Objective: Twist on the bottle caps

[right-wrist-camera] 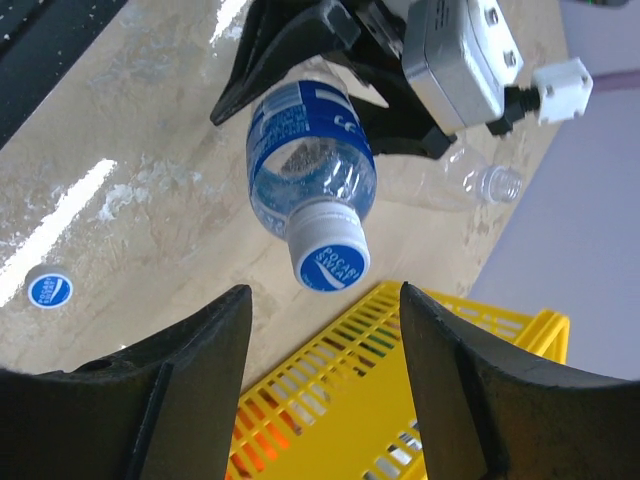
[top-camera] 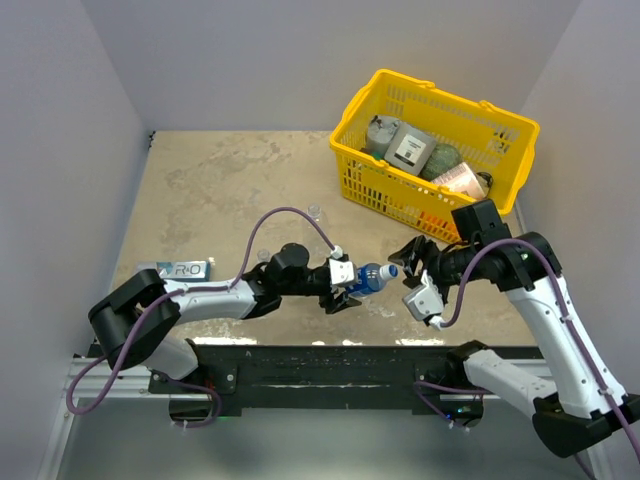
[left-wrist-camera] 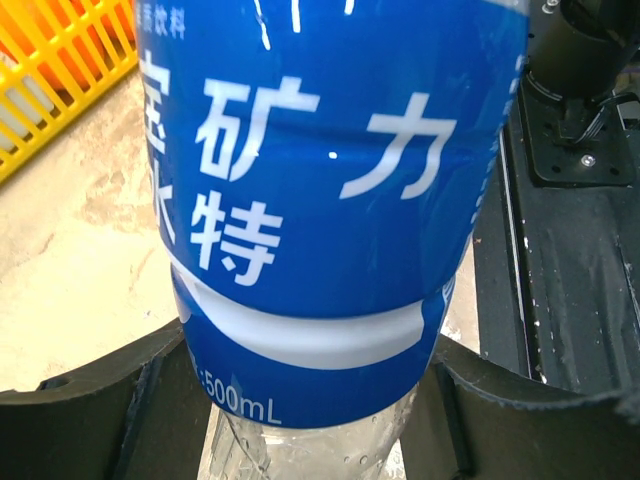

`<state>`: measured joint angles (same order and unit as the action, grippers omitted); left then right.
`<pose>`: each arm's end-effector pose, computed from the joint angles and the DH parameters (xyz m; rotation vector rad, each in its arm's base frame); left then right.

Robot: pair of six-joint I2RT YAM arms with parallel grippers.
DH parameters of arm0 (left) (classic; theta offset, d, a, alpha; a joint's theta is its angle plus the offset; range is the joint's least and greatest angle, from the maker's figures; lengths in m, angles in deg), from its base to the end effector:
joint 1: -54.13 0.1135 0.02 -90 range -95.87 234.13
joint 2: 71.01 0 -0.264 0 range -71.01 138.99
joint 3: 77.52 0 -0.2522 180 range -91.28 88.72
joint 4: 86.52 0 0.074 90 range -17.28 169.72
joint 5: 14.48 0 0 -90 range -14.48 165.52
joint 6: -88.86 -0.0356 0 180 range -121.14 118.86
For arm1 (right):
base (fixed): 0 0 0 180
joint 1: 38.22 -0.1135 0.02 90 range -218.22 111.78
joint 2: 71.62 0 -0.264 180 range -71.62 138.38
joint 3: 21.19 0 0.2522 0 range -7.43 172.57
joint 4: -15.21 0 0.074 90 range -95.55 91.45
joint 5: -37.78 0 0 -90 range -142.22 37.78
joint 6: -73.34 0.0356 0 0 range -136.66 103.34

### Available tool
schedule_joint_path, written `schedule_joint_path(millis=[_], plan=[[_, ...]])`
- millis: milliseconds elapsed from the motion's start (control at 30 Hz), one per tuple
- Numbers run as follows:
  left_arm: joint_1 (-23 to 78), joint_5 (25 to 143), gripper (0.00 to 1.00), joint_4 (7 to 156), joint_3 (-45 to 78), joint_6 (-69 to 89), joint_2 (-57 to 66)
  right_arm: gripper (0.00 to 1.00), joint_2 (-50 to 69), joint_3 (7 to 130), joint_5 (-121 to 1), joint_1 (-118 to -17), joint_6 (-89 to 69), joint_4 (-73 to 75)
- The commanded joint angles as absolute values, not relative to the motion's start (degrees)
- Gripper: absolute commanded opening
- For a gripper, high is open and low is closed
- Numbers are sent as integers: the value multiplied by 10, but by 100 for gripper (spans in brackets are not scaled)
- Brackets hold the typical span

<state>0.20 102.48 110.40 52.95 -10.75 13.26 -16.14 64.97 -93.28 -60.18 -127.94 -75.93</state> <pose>0.1645 -0.2532 0.2001 1.3061 1.4669 -0.9615 0.1183 0.0729 0.3720 -2.1842 0.6988 0.1850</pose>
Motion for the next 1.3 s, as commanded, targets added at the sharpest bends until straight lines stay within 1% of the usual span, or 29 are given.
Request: schedule_joint_path(millis=[0, 100, 133, 200, 233, 333, 500, 800, 967, 1000, 1033, 1067, 1100, 1133, 1167, 1267], plan=[[6, 1049, 0, 1118, 504, -137, 134, 62, -155, 653, -932, -631, -1313, -795], [7, 1049, 0, 1117, 501, -145, 136, 58, -150, 652, -930, -646, -1314, -796], [7, 1049, 0, 1116, 501, -148, 136, 54, -150, 651, -928, -649, -1314, -795], [7, 1046, 0, 1115, 501, -151, 137, 51, -146, 651, -920, -656, -1312, -796], [7, 1047, 0, 1115, 501, -151, 137, 47, -144, 651, -919, -657, -1309, -795], [8, 1046, 0, 1122, 503, -152, 138, 43, -141, 653, -912, -659, -1305, -796], [8, 1045, 0, 1124, 502, -168, 140, 43, -137, 647, -904, -661, -1300, -795], [8, 1029, 0, 1124, 499, -168, 143, 36, -137, 645, -908, -663, -1295, -796], [8, 1020, 0, 1121, 490, -155, 151, 38, -159, 628, -919, -676, -1278, -796], [8, 1019, 0, 1120, 489, -156, 152, 36, -160, 627, -921, -679, -1264, -796], [7, 1018, 0, 1121, 488, -156, 152, 31, -162, 627, -922, -687, -1254, -796], [7, 1016, 0, 1121, 486, -156, 152, 23, -157, 628, -920, -696, -1239, -796], [7, 1014, 0, 1122, 486, -156, 152, 6, -152, 631, -920, -704, -1201, -796], [7, 1009, 0, 1123, 486, -156, 152, 0, -145, 635, -920, -720, -1180, -796], [6, 1004, 0, 1125, 486, -149, 152, 0, -129, 645, -932, -721, -1157, -796], [-2, 925, 0, 1149, 488, -116, 151, 0, -85, 679, -956, -721, -996, -786]])
